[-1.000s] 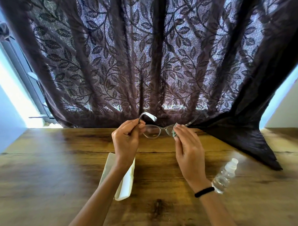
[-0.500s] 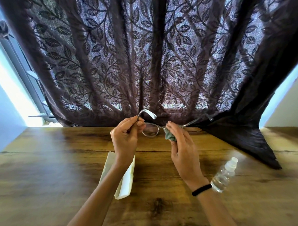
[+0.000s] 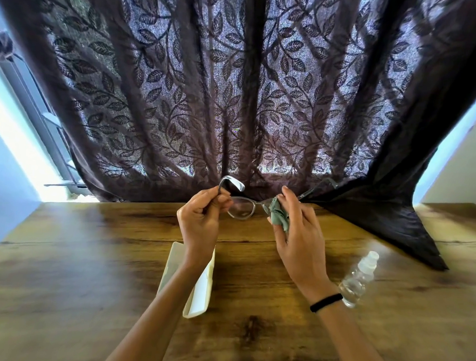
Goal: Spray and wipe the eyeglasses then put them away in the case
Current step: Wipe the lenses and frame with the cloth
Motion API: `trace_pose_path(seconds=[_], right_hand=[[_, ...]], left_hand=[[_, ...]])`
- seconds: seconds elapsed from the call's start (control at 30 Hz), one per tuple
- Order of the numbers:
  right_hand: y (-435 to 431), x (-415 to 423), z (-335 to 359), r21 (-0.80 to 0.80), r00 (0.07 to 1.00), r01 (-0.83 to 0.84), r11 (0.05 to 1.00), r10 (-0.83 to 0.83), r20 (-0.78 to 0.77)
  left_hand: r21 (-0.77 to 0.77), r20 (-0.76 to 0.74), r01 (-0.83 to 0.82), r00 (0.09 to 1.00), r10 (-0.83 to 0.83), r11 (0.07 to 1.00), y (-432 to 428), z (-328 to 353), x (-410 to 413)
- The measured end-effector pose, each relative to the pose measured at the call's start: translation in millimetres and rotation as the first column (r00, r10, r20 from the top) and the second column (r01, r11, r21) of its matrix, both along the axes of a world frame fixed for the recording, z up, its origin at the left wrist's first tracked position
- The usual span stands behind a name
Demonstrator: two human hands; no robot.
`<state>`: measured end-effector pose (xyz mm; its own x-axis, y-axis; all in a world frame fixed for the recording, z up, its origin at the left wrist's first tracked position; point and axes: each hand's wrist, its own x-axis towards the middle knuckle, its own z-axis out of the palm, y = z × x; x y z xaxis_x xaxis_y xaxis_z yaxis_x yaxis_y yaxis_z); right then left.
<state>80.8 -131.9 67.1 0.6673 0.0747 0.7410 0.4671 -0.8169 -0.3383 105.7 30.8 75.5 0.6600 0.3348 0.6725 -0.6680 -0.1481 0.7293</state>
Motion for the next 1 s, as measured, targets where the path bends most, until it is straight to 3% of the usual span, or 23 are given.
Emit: trace_pose_path(seconds=[0.23,0.4,0.53,0.67,0.77,1.0], right_hand=[[2,3,-3,-0.005,0.989,-0.144,0.99,0.144,-0.044],[-5,5,-7,0.012,0.99,-0.132,0.991,0.132,-0.043],[-13,4,-10,0.012,0.995,-0.089,0.996,0.088,0.044],[-18,4,-12,0.105,0.999,-0.021,0.994,0.018,0.034],[-13,4,-15,0.159,0.998,-0.055,0.986,0.058,-0.011],[1,3,-19,0.122,0.985,-0.141,0.983,0.151,-0.078]], left_hand=[[0.007,-0.043,-0.031,0.999,0.031,0.999,3,-5,3],[0.003,-0.063,-0.031,0.998,0.031,1.0,1,-8,2],[0.006,-0.07,-0.025,0.997,0.026,1.0,3,-6,2],[-0.013,-0.069,-0.016,0.998,0.015,1.0,2,-3,1],[-0.019,-0.068,-0.007,0.998,0.005,1.0,-2,-1,1],[0.008,-0.08,-0.028,0.996,0.029,1.0,-2,-5,0]])
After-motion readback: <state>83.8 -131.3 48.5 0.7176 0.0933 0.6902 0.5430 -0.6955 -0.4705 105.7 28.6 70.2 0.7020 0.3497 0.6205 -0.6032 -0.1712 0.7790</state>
